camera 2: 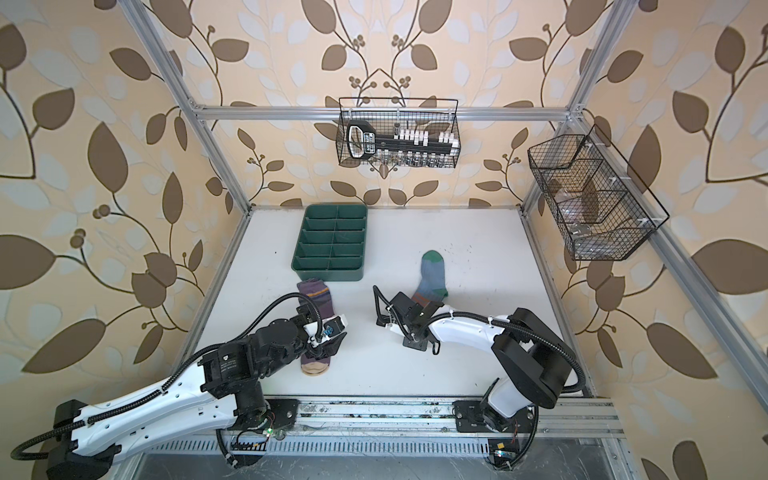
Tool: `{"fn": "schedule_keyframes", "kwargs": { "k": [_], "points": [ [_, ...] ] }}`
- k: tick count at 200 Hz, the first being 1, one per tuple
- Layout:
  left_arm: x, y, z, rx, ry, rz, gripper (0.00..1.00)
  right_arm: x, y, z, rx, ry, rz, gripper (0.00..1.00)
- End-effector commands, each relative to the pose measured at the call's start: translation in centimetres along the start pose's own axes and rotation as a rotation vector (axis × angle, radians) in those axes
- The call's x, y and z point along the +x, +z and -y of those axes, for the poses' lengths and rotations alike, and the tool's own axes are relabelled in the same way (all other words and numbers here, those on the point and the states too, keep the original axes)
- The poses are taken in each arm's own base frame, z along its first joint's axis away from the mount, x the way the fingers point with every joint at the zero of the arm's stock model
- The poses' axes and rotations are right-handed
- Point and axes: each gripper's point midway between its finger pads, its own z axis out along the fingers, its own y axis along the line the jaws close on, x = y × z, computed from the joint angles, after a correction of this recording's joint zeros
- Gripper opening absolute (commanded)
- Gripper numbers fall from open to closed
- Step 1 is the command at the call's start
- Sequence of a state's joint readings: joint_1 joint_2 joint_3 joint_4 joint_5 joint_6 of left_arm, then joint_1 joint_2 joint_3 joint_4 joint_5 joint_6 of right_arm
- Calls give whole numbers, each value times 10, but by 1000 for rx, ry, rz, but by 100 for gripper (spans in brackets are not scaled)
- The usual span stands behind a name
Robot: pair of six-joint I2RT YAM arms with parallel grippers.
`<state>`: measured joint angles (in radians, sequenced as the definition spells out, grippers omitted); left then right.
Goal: Roll the socks
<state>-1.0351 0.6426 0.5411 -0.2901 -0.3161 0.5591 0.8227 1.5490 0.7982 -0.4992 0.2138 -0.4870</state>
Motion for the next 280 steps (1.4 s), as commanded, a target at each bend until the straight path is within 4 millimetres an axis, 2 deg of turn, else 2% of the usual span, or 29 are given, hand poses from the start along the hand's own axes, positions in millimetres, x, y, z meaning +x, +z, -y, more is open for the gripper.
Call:
{"fn": "schedule_keyframes", "kwargs": {
  "k": [1,48,107,134,164,214,244,280],
  "points": [
    [-20,-8,-2,33,48,46,90,0,-3,-36,-200,-3,-20,0],
    [-26,-9,5,100,150,46,89,-8,-12,-62,-389,30,-33,0],
    [-28,-5,34,227,307,89,88,-13,-17,-68,-539,129,15,0],
    [-28,8,52,269,338,106,88,-13,-13,-70,-584,147,5,0],
    [-38,18,80,313,352,170,87,-9,-4,-67,-590,167,-8,0],
    [-26,44,129,401,349,163,83,-1,5,-59,-567,193,-36,0],
    [-30,64,138,394,324,153,81,3,8,-61,-570,200,-41,0],
    [-22,93,145,352,306,91,76,5,11,-63,-566,201,-39,0]
  ]
}}
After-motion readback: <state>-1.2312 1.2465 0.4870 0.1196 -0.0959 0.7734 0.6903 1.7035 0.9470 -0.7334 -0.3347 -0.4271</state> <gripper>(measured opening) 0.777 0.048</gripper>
